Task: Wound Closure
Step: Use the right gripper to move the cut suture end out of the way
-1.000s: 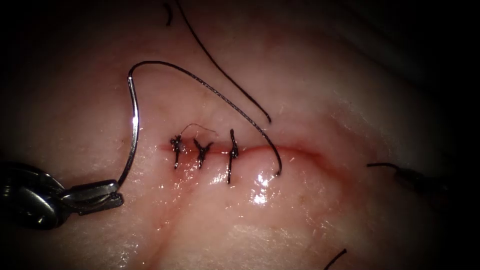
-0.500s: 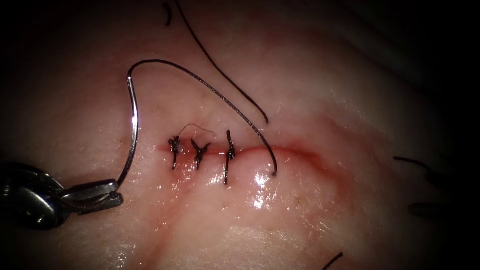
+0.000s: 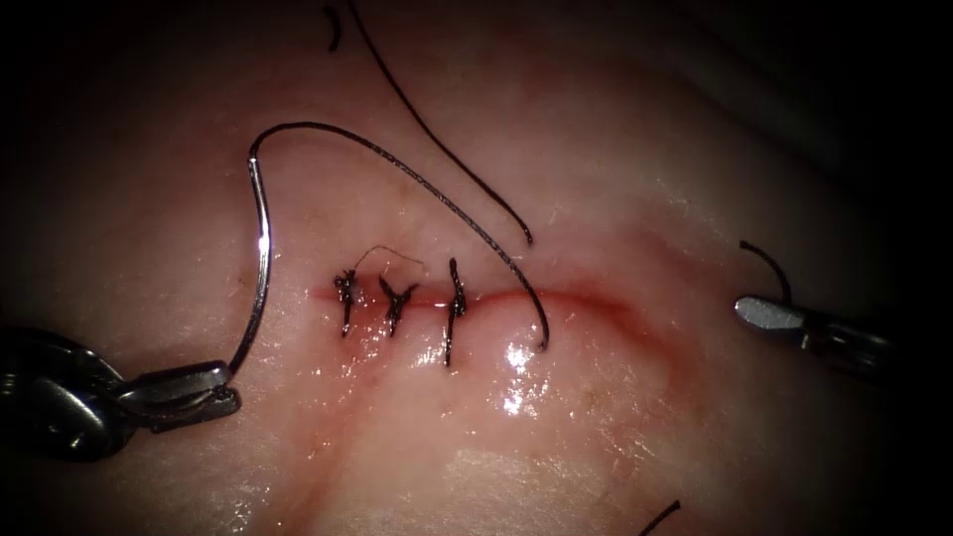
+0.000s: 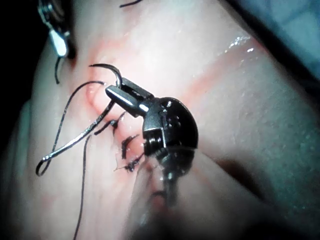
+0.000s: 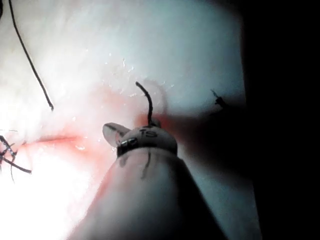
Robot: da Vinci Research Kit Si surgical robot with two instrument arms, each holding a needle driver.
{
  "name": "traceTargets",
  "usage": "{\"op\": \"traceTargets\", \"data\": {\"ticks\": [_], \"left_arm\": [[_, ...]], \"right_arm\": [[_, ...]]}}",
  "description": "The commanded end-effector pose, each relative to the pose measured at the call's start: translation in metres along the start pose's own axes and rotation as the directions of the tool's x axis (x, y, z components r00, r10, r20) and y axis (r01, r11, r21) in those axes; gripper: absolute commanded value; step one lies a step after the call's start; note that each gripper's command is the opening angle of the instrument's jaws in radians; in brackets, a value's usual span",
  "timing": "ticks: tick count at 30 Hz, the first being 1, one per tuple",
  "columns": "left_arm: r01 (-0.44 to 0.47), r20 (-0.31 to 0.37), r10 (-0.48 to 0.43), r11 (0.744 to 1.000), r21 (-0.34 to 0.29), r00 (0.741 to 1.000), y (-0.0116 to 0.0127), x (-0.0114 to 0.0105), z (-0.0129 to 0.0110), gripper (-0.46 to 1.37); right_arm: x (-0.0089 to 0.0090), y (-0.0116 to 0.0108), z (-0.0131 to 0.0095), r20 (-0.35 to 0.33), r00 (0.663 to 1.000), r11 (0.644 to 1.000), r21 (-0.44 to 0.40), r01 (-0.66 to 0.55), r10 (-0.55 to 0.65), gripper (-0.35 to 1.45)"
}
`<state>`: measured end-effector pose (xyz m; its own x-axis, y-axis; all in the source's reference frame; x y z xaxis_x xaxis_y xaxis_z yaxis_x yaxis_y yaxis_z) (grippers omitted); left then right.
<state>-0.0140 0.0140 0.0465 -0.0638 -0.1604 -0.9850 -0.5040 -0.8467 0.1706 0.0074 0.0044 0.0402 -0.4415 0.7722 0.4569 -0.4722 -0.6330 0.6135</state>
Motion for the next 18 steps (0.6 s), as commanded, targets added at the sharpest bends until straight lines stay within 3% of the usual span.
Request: {"op": "traceTargets", "data": {"ticks": [1, 4, 5, 11, 12, 15, 18], "left_arm": [[0.002, 0.0, -0.002, 1.0, -0.005, 1.0, 0.0, 0.0, 0.0, -0.35], [0.003, -0.001, -0.003, 1.0, -0.006, 1.0, 0.0, 0.0, 0.0, -0.35], [0.003, -0.001, -0.003, 1.0, -0.006, 1.0, 0.0, -0.0001, 0.0, -0.35], [0.009, 0.0, -0.009, 1.0, -0.005, 1.0, -0.0001, -0.0001, 0.0001, -0.35], [0.009, 0.0, -0.009, 1.0, -0.005, 1.0, 0.0, -0.0001, 0.0001, -0.35], [0.009, 0.0, -0.009, 1.0, -0.005, 1.0, 0.0, -0.0001, 0.0001, -0.35], [0.009, 0.0, -0.009, 1.0, -0.006, 1.0, -0.0001, -0.0001, 0.0, -0.35]], "right_arm": [[0.0004, 0.0001, 0.0, 0.021, 0.995, 0.995, 0.009, -0.095, 0.095, 1.44], [0.0002, 0.0004, 0.0001, 0.07, 0.931, 0.933, -0.042, -0.357, 0.359, 1.44], [0.0, 0.0005, 0.0001, 0.089, 0.878, 0.883, -0.068, -0.465, 0.47, 1.44], [-0.0003, 0.0017, 0.0009, 0.12, 0.682, 0.692, -0.167, -0.702, 0.721, 1.38], [-0.0002, 0.0023, 0.0012, 0.105, 0.615, 0.622, -0.207, -0.755, 0.781, 1.38], [-0.0005, 0.0038, 0.0016, 0.048, 0.577, 0.565, -0.28, -0.776, 0.816, 1.4], [-0.0005, 0.0045, 0.0011, 0.045, 0.575, 0.562, -0.29, -0.775, 0.817, 1.41]]}}
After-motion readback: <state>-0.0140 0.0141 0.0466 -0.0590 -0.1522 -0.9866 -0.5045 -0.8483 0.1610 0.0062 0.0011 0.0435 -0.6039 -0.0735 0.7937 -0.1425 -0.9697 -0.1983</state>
